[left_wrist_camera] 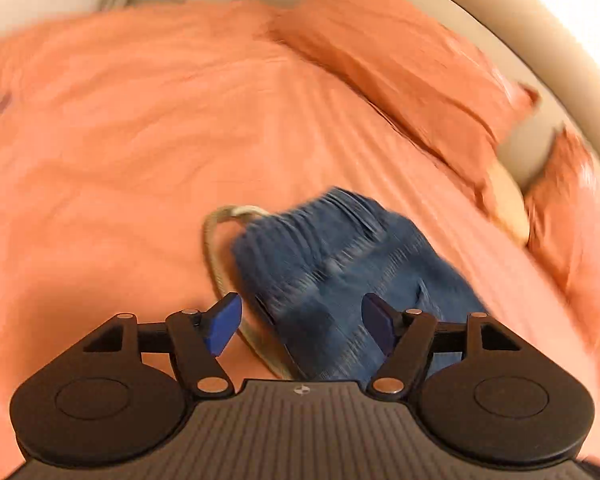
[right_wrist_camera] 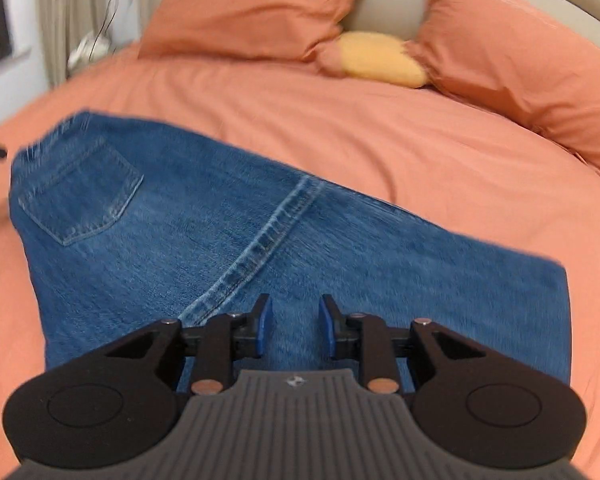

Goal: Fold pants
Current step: 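Grasp the jeans waistband with the left gripper and lift it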

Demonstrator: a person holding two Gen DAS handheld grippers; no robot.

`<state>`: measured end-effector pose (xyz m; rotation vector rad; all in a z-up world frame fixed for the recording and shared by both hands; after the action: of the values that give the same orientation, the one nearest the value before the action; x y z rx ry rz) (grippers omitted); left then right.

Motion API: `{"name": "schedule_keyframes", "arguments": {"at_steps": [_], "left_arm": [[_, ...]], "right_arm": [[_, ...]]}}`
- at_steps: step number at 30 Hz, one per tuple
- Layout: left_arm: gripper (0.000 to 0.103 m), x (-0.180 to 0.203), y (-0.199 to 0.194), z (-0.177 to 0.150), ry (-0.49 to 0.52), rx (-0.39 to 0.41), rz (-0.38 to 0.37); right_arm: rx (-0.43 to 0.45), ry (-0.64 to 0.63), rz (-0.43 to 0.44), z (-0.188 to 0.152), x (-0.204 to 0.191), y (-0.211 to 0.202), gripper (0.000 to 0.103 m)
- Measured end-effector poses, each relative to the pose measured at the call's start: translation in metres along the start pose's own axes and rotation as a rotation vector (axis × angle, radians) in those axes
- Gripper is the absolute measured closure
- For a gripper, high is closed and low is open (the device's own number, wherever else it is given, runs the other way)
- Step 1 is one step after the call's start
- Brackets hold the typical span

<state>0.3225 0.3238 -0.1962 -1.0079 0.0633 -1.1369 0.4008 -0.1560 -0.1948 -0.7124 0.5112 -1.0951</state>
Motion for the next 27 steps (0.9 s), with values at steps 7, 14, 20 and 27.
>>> {"name": "schedule_keyframes", "arguments": {"at_steps": [7,14,20,27], "left_arm": [[0.023,-0.029,0.046,0.007,-0.178,-0.027,-0.082],[0.026,-0.03,0.077,0.006,-0.172,-0.029,-0.133],[0.054,-0.017,0.082,0.011,-0.087,-0.043,-0.028],[0.077,0.021,0.067,0.025,0.086,-0.036,0.182]], "right_arm": [[-0.188,-0.071,0.002,0.012,-0.001,0.039,0.079],[-0.244,-0.075,-0.009,0.001,-0.004,0.055,0.079],[-0.247,-0.035,0.015,-0.002,0.001,0.059,0.078],[-0.239,-0.041,-0.018,-0.003,0.0,0.055,0.077]]}}
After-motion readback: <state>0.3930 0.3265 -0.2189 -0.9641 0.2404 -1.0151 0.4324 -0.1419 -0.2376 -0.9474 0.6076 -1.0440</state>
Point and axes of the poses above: each gripper's, at about its wrist camera, not at the fingertips, and y roughly the way its jaws point, x to its right, z to its top, the point moved 9 cm from there along y, roughly the way its jaws point, and after that the axes turned 3 degrees about y, right-handed, at the moved point
